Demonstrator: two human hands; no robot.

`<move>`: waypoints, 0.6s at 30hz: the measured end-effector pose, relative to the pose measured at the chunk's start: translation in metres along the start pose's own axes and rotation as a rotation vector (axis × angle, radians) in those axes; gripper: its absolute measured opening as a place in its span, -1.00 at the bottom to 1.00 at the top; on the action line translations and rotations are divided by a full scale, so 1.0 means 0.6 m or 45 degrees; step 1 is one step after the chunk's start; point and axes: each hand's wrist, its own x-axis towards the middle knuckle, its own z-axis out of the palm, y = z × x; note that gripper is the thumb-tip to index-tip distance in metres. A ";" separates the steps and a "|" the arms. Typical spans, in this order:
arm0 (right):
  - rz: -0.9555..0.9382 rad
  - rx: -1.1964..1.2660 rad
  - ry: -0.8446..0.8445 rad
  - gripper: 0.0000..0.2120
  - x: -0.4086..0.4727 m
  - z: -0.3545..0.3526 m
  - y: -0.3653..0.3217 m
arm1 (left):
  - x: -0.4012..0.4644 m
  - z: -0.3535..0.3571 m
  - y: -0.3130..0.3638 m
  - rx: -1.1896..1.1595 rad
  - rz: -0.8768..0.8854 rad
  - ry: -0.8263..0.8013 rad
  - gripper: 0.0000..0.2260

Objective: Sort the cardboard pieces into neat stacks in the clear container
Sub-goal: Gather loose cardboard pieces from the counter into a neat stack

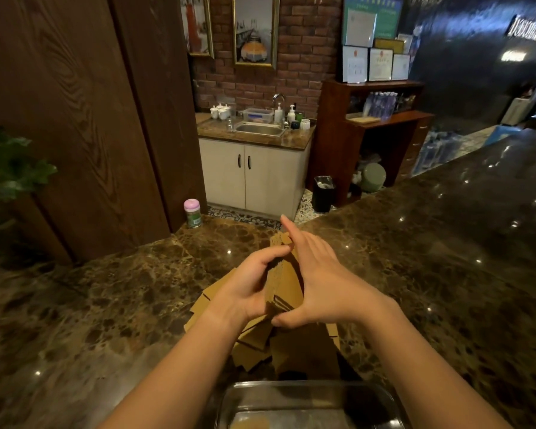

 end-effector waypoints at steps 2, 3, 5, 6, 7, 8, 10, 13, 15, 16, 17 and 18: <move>-0.001 0.002 -0.002 0.33 0.003 0.002 -0.003 | 0.001 -0.004 0.000 0.001 -0.021 -0.030 -0.60; 0.024 0.057 -0.004 0.33 0.003 0.004 -0.001 | 0.001 -0.004 0.000 -0.006 -0.001 -0.035 -0.58; 0.166 0.413 0.027 0.28 0.004 0.007 0.015 | 0.003 -0.014 0.003 -0.092 0.123 0.005 -0.62; 0.266 0.645 0.067 0.20 0.004 0.009 0.027 | 0.001 -0.023 0.007 -0.165 0.193 0.067 -0.64; 0.366 0.788 0.115 0.13 0.004 0.013 0.044 | -0.003 -0.035 0.014 -0.242 0.238 0.136 -0.65; 0.475 0.773 0.125 0.09 0.001 0.021 0.063 | -0.007 -0.050 0.020 -0.338 0.255 0.206 -0.69; 0.696 0.400 -0.116 0.03 -0.010 0.049 0.101 | -0.016 -0.078 0.025 -0.469 0.263 0.334 -0.76; 0.879 0.019 -0.588 0.16 -0.027 0.117 0.120 | -0.022 -0.099 0.021 -0.458 0.257 0.446 -0.73; 0.879 -0.178 -0.692 0.21 -0.030 0.150 0.119 | -0.021 -0.105 0.015 -0.444 0.239 0.502 -0.54; 0.862 -0.247 -0.709 0.18 -0.028 0.160 0.121 | -0.019 -0.104 0.013 -0.429 0.231 0.513 -0.48; 0.867 -0.267 -0.712 0.13 -0.025 0.166 0.122 | -0.019 -0.102 0.011 -0.408 0.221 0.520 -0.46; 0.890 -0.251 -0.710 0.07 -0.021 0.168 0.124 | -0.018 -0.101 0.010 -0.392 0.209 0.532 -0.45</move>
